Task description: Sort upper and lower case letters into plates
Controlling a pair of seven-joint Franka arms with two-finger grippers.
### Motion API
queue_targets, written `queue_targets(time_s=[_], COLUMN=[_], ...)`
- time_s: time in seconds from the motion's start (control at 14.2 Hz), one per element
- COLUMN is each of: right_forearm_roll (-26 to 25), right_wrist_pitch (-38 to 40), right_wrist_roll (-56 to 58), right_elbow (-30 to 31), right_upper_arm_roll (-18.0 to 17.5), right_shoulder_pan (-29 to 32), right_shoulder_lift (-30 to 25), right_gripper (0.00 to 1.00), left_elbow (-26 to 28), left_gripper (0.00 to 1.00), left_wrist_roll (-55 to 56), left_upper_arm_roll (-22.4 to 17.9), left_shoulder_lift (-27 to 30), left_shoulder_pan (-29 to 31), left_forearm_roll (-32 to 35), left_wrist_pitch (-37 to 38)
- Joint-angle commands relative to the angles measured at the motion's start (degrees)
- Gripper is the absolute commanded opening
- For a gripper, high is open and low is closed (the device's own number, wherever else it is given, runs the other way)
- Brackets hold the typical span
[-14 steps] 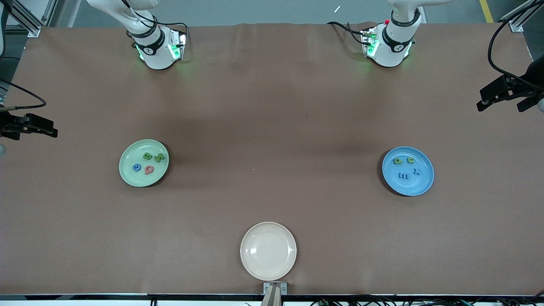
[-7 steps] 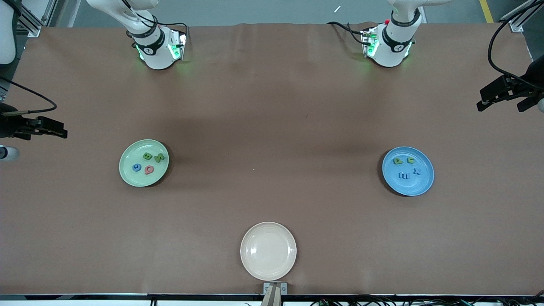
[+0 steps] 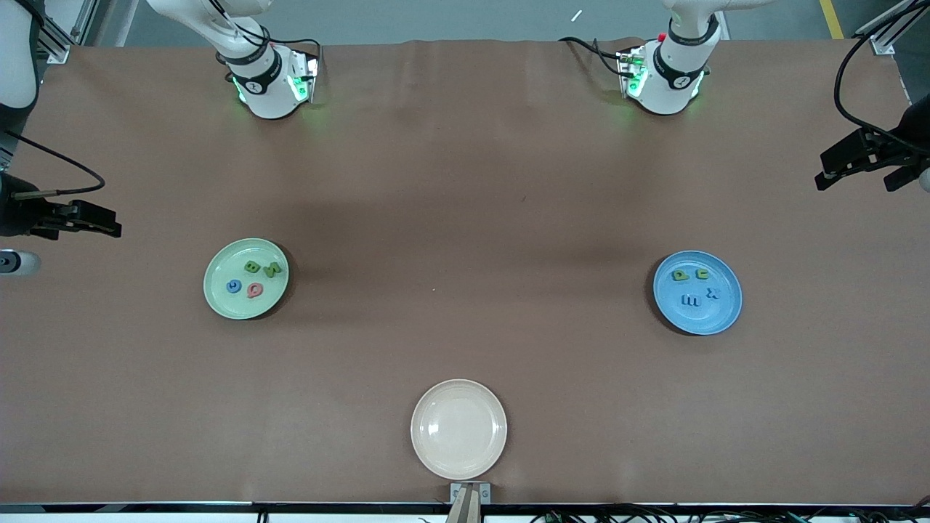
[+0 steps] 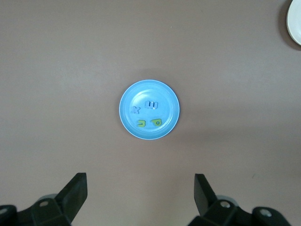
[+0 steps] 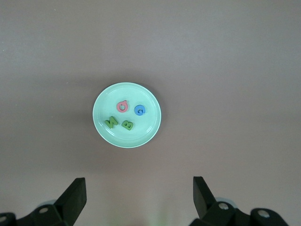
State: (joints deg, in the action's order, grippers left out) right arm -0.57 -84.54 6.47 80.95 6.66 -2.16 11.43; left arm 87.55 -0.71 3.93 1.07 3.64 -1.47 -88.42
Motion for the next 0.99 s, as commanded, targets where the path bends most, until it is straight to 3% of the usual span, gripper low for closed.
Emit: queue_targets(time_s=[0.0, 0.35, 0.64, 0.92], right_forearm_roll=[0.7, 0.7, 0.7, 0.7], right_wrist_pitch=[-1.0, -0.9, -3.9, -2.5], right_wrist_roll=[2.0, 2.6, 2.6, 2.6], right_elbow=[1.7, 3.2, 12.5, 14.1], right_upper_arm_roll=[0.0, -0.1, -0.1, -0.2], right_shoulder_pan=[1.7, 2.4, 2.3, 2.3], right_shoulder_lift=[-2.5, -4.8, -13.0, -17.0], right_gripper=[1.00, 1.00, 1.00, 1.00], left_elbow=[-1.0, -1.0, -1.0, -1.0], left_gripper=[1.00, 1.00, 1.00, 1.00], left_wrist_roll=[0.2, 0.1, -0.1, -0.1], left_upper_arm_roll=[0.0, 0.0, -0.2, -0.2], left_shoulder_lift=[-0.2, -0.2, -0.1, -0.1], left_shoulder_pan=[0.0, 0.0, 0.1, 0.1], left_forearm_roll=[-0.5, -0.5, -0.5, -0.5], left_wrist_pitch=[0.6, 0.6, 0.7, 0.7])
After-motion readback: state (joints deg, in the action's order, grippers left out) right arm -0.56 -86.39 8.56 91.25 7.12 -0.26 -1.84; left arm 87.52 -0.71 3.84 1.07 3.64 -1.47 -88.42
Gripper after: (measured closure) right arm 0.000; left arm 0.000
